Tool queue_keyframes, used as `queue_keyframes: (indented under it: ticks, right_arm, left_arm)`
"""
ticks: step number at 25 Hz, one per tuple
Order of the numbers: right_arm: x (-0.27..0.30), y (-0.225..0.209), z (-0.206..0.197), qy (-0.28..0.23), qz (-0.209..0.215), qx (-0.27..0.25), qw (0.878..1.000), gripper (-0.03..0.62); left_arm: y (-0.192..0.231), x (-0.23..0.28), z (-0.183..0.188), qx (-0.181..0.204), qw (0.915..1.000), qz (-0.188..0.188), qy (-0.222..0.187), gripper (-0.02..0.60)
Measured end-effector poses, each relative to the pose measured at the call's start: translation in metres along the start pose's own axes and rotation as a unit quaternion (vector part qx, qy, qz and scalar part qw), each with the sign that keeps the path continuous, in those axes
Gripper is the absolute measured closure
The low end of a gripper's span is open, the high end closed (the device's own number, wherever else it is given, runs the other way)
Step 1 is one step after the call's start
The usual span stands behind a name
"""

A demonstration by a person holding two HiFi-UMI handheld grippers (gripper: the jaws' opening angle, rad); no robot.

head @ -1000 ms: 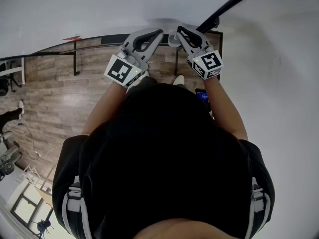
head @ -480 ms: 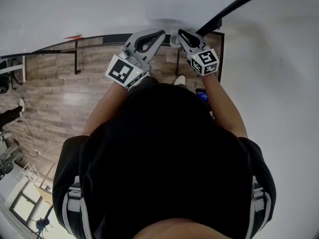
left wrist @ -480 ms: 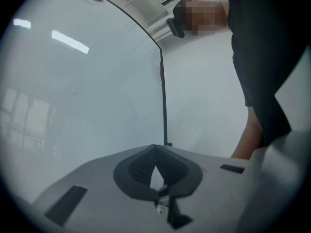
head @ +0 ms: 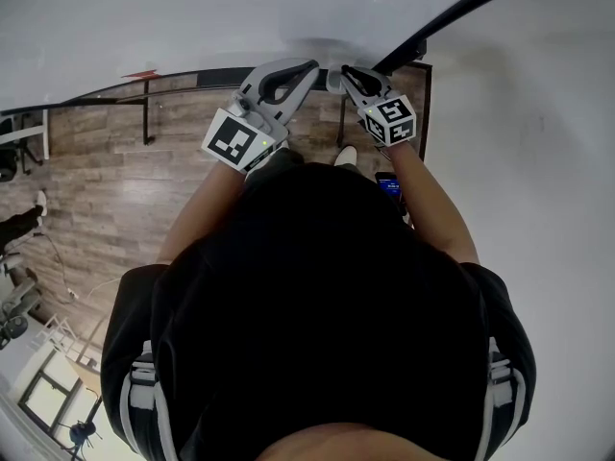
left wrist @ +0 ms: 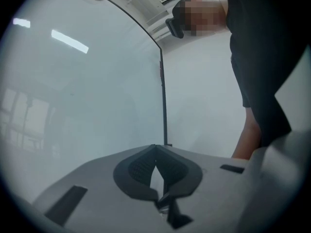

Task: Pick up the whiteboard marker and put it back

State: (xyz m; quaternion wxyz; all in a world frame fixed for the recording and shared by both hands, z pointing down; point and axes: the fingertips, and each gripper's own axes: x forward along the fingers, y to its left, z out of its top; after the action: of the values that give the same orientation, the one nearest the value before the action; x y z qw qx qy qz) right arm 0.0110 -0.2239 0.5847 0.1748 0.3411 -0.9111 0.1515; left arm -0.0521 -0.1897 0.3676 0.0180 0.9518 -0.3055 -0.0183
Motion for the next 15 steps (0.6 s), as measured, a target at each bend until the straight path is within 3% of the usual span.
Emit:
queue_keyframes:
  ticks: [15]
  right_arm:
    - [-0.003,0.004,0.011,-0.014,0.011,0.018,1.0,0.508]
  left_arm:
    - [-0.001,-0.003,-0.003,0.0,1.0,0.008,0.002,0.577]
